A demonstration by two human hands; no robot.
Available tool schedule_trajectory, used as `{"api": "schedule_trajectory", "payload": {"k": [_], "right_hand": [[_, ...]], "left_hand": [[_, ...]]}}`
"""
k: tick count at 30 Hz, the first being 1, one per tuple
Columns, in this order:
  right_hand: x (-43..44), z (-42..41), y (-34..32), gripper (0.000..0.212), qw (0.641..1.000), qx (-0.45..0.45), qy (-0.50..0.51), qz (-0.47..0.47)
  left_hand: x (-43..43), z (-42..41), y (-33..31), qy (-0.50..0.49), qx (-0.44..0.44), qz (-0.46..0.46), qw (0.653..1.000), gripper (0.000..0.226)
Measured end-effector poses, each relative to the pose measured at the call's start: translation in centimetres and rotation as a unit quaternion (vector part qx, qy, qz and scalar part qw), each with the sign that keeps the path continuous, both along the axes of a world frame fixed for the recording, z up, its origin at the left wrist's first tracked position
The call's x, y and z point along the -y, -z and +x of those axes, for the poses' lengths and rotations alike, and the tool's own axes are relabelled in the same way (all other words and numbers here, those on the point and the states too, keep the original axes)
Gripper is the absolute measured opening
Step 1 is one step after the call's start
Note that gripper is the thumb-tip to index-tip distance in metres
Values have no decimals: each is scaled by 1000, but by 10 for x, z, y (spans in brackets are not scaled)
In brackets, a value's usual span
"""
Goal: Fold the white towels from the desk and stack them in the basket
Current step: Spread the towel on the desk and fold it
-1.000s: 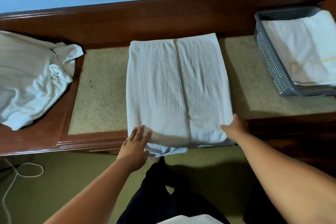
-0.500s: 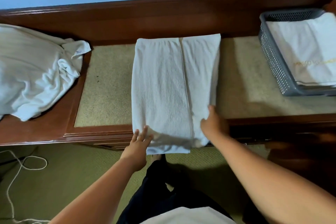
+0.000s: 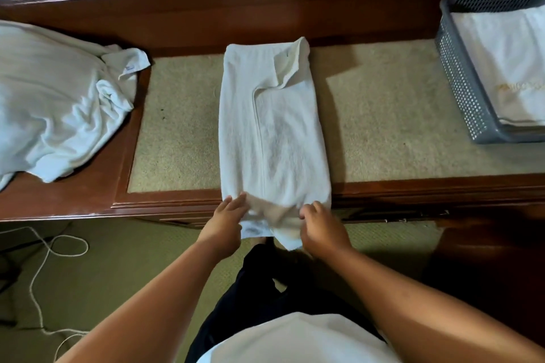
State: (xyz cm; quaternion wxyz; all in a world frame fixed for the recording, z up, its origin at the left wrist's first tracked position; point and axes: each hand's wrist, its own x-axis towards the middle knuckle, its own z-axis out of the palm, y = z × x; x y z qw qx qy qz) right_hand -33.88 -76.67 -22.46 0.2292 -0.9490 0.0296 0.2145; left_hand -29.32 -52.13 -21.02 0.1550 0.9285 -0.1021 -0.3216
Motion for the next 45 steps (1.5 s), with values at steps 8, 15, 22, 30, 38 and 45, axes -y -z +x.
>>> {"api": "schedule_trajectory", "payload": {"k": [8, 15, 22, 30, 38, 45], "right_hand": [[53, -47, 23, 76, 994, -59, -17, -94], [44, -46, 21, 66, 994, -78, -28, -65], [63, -48, 18, 46, 995, -51, -87, -9], [34, -43, 33, 36, 982, -155, 30, 105], [41, -33, 26, 31, 987, -157, 31, 28], [47, -17, 14, 33, 999, 18, 20, 33]], "left_hand": [[49, -31, 8, -195, -84, -27, 977, 50], [101, -28, 31, -395, -147, -150, 894, 57], [93, -37, 9, -343, -168, -223, 897, 31], [66, -50, 10, -345, -136, -177, 912, 66], [29, -56, 18, -307, -66, 0, 950, 39], [62, -25, 2, -233, 55, -87, 967, 29]]}}
